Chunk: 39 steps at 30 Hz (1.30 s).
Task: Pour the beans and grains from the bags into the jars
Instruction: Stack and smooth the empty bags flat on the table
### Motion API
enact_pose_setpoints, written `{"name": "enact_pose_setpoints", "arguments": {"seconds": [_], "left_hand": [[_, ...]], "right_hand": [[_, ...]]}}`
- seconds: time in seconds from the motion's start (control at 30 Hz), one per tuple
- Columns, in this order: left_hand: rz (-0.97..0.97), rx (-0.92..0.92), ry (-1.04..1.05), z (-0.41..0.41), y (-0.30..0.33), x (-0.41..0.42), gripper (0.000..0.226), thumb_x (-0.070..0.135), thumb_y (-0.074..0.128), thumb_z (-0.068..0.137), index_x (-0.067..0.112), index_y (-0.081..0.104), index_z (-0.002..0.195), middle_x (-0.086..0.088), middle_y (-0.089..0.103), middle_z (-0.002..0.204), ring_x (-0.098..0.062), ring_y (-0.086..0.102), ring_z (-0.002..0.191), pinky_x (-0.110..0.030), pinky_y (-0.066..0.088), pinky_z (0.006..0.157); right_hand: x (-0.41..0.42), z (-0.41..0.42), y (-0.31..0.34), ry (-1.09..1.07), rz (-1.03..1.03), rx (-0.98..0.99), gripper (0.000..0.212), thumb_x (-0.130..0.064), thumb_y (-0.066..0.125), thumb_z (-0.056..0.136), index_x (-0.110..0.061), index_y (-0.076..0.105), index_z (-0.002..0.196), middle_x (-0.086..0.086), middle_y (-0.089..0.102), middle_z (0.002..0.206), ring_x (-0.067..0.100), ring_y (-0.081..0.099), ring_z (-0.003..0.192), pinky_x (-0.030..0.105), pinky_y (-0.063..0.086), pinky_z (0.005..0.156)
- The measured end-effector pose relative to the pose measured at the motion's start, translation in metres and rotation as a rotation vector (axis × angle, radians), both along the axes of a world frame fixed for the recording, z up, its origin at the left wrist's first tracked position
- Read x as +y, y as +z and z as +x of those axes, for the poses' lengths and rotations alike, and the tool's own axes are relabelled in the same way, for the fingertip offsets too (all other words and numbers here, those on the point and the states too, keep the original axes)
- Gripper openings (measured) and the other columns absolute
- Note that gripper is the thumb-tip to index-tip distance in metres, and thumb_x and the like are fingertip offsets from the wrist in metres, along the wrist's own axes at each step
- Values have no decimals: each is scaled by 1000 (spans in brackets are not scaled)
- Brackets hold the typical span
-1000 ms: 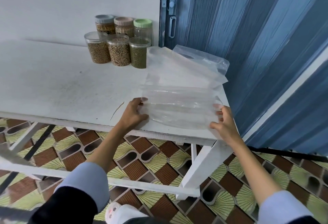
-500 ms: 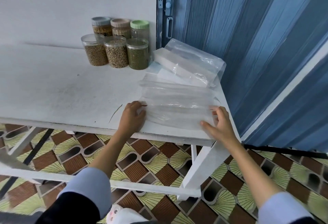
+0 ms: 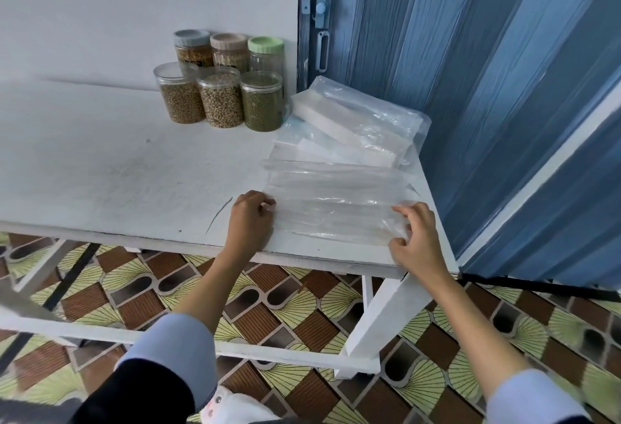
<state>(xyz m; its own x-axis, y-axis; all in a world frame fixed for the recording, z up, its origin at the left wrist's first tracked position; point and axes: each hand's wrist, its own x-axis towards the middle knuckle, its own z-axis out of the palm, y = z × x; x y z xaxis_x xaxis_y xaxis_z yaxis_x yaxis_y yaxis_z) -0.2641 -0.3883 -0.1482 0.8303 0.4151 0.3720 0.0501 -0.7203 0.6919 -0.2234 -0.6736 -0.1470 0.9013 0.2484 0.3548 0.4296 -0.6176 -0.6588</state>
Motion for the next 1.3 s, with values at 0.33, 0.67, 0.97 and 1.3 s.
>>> {"name": "enact_pose_setpoints", "arguments": {"seconds": [0.33,0.67,0.97,1.3], "left_hand": [[-96,-9,60,-3,5,1,21,-12,56,75,-2,68,89,-12,63,93,-18,50,66,-14,36,59],[48,16,-21,-1,1,6,19,-11,49,82,-4,67,87,-14,58,97,-29,53,76,-21,37,62],[328,343,2,-5,9,1,42,5,44,85,17,63,121,-3,38,147,-31,30,129,-46,30,102],[398,355,-121,-23,10,7,57,48,37,81,23,60,126,-5,47,143,-35,40,127,-54,32,100]], "right_hand": [[12,5,2,-190,-126,-2,42,14,52,81,0,54,120,12,42,127,27,37,122,37,48,87],[13,9,1,-215,-217,13,31,11,50,85,4,54,115,16,43,125,29,37,118,38,45,94],[8,7,3,-215,-336,31,36,-2,47,95,-8,60,128,11,53,137,30,37,119,39,32,93],[0,-5,3,-157,-319,-38,42,-38,53,91,-7,69,114,9,69,116,32,49,121,49,33,101]]}}
